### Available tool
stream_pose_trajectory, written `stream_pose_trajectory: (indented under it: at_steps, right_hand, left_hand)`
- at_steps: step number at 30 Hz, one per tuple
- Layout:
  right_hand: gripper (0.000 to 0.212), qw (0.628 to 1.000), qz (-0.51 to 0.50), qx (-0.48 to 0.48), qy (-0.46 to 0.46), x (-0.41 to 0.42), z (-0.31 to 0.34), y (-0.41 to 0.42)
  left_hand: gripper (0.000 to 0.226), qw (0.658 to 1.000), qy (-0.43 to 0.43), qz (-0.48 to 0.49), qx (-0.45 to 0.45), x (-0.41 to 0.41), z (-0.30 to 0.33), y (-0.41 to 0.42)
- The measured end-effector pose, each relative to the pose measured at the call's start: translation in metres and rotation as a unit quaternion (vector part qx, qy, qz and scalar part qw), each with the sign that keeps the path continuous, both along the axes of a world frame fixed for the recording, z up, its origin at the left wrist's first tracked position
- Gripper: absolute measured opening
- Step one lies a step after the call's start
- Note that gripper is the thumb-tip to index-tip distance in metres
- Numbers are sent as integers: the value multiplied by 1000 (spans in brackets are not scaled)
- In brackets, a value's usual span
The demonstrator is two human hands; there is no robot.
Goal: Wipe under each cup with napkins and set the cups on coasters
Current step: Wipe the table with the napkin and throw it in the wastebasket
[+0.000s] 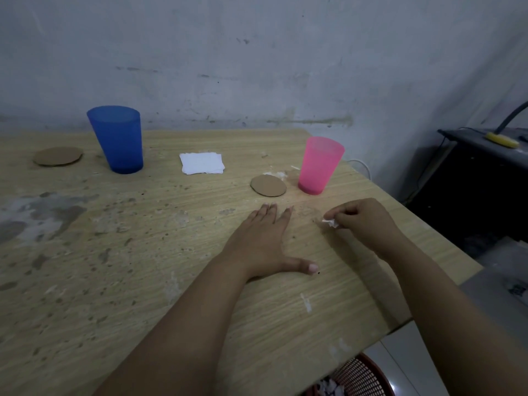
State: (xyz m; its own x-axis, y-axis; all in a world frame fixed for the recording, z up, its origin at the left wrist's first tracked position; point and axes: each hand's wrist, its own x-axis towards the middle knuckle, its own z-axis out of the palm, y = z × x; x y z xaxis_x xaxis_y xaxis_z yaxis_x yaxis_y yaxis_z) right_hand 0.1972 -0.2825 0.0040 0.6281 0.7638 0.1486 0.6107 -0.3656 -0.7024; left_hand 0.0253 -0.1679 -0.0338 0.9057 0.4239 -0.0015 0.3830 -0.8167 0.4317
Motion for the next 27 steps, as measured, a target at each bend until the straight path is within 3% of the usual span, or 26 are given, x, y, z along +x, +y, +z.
stream_pose_trajectory:
  at_steps: [3,8,14,20,23,27]
  right_hand:
    - [11,995,46,-53,-65,-5,2,-4]
    - [14,985,70,-47,-148,-10,-3,-4]
    - [14,951,115,-130,-254,-17,2,6]
    - [21,924,97,-185,-320,-18,-11,23]
    - [17,952,51,-119,-278,-20,-12,20]
    - [10,990,70,-50,-116,-37,5,-12]
  left_hand:
    - [124,1000,2,0,1,0,0,0]
    - [124,1000,2,-1,-2,1,-1,1]
    - [123,1000,2,-2,5,1,-1,1]
    - [124,1000,2,-4,5,1,-2,2]
    - [122,1000,-3,-3,1,2,-3,3]
    - [117,1000,-13,-7,-3,3,-5,7]
